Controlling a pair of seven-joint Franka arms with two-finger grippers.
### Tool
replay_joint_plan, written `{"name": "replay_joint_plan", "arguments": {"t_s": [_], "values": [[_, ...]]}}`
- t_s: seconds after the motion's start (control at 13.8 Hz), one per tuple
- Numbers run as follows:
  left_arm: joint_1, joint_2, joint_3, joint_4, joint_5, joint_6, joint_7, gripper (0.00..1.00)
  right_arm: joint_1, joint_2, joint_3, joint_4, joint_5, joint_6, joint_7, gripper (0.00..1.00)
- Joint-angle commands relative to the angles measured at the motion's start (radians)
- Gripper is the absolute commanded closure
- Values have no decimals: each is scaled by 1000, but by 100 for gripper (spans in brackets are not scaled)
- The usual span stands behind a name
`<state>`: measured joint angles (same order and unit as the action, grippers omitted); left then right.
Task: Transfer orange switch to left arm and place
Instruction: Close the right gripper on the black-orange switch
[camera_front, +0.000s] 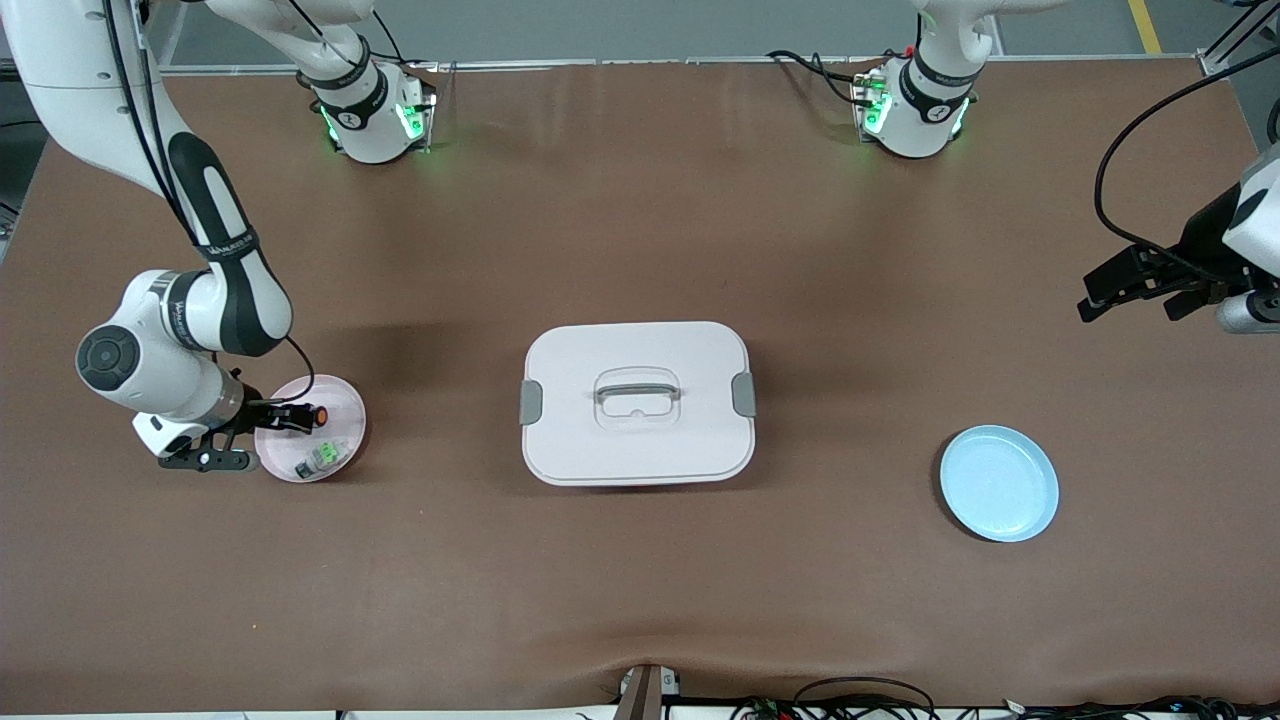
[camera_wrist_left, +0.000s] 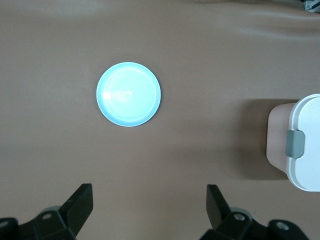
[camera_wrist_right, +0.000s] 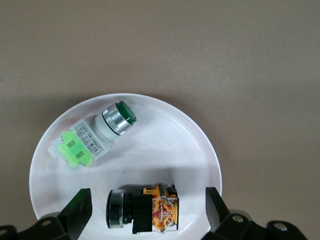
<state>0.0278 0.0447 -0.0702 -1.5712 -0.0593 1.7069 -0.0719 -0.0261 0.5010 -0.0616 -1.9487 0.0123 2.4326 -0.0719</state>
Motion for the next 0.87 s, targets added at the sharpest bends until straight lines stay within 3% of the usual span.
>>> {"name": "replay_joint_plan", "arguments": {"t_s": [0.0, 0.44, 0.58, 0.8], "values": [[4, 7, 1, 22, -2, -16, 24, 0, -3, 14, 5, -1, 6, 6, -22, 0], [4, 6, 1, 22, -4, -16, 24, 0, -11, 24, 8, -29, 9, 29, -20, 0], [4, 6, 1, 22, -7, -16, 24, 0, -12, 27, 8, -35, 66, 33, -23, 0], [6, 6, 3, 22, -5, -16, 26, 0, -12, 33, 8, -36, 75, 31, -43, 0]]}}
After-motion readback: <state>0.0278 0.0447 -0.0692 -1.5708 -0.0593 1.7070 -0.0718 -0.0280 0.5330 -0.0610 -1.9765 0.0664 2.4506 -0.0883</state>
